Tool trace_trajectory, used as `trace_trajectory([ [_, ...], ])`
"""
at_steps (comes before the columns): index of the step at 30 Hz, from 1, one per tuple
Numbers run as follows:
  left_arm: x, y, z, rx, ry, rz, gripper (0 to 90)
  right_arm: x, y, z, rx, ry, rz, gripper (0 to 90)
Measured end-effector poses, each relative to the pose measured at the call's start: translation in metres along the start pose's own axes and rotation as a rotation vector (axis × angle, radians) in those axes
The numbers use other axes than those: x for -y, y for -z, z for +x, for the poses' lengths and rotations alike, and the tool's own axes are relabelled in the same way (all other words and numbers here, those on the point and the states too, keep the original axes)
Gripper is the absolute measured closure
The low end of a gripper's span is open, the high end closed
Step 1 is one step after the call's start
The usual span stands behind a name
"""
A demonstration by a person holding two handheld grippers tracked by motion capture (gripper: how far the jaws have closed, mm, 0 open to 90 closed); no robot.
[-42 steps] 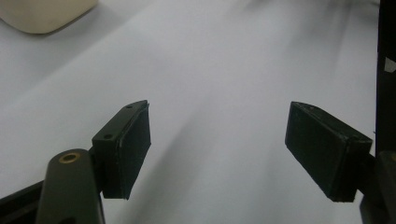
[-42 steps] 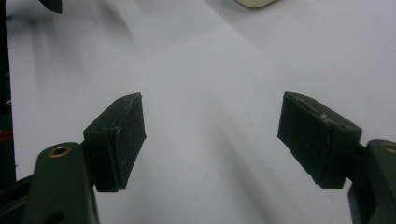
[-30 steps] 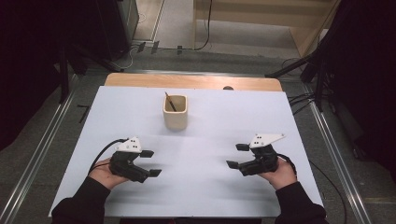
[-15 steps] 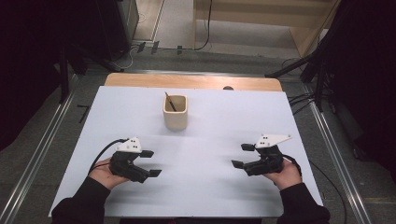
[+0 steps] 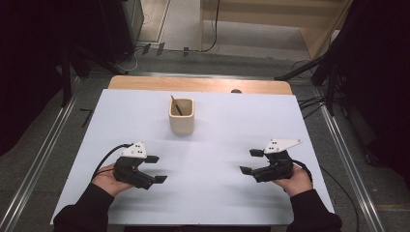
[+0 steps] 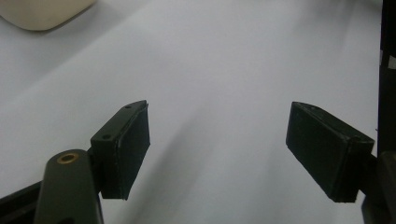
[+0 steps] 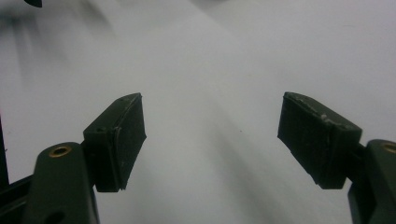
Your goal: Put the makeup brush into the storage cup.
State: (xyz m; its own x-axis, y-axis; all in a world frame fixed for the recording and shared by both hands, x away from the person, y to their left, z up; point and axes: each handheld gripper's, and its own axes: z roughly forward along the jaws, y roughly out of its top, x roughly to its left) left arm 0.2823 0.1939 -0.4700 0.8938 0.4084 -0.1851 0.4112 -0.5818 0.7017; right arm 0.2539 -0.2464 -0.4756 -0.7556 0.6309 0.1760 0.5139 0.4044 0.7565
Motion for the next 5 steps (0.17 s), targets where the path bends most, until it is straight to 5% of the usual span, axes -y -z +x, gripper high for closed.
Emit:
trace_trajectory([
  [5, -0.0002, -0.0003, 0.0, 0.001, 0.002, -0.002, 22.4, 0.0004, 0.0001, -0.0001, 0.001, 0.004, 0.002, 24.0],
])
